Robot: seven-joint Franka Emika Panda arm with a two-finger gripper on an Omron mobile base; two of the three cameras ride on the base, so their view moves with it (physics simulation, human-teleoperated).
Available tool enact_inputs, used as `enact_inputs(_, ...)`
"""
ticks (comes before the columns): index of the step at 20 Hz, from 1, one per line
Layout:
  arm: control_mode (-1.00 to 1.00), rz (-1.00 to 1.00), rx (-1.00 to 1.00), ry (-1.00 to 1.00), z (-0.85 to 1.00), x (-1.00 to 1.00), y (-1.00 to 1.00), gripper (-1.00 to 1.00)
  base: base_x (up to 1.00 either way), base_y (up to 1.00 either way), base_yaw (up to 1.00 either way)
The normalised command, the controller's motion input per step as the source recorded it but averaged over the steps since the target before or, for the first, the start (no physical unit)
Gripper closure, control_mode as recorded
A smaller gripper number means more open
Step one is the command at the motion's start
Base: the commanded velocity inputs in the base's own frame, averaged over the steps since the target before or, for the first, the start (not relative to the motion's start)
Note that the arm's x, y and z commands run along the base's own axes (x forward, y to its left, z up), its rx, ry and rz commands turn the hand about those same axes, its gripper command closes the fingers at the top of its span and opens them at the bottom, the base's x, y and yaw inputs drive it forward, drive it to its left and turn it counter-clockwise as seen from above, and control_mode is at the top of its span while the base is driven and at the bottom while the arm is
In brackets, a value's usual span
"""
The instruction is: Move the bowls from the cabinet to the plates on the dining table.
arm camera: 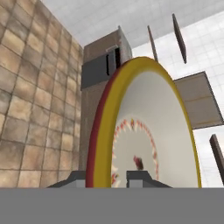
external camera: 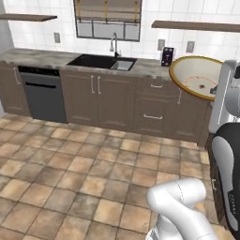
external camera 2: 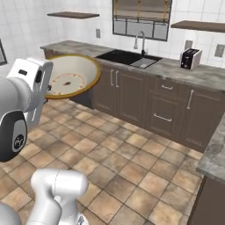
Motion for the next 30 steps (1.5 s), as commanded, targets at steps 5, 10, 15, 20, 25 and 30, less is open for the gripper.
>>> enact_inputs(5, 1.0, 0.0, 0.0, 0.0, 0.0, 0.0, 0.0, 1.0, 0.48, 0.28, -0.34)
enact_inputs(10, 1.0, 0.0, 0.0, 0.0, 0.0, 0.0, 0.0, 1.0, 0.49, 0.28, -0.34)
enact_inputs(15, 1.0, 0.0, 0.0, 0.0, 0.0, 0.0, 0.0, 1.0, 0.51, 0.29, -0.33)
enact_inputs(20, 1.0, 0.0, 0.0, 0.0, 0.0, 0.0, 0.0, 1.0, 0.59, 0.34, -0.3)
enact_inputs(25, 1.0, 0.0, 0.0, 0.0, 0.0, 0.0, 0.0, 1.0, 0.64, 0.37, -0.29)
enact_inputs(30, 1.0, 0.0, 0.0, 0.0, 0.0, 0.0, 0.0, 1.0, 0.64, 0.37, -0.29)
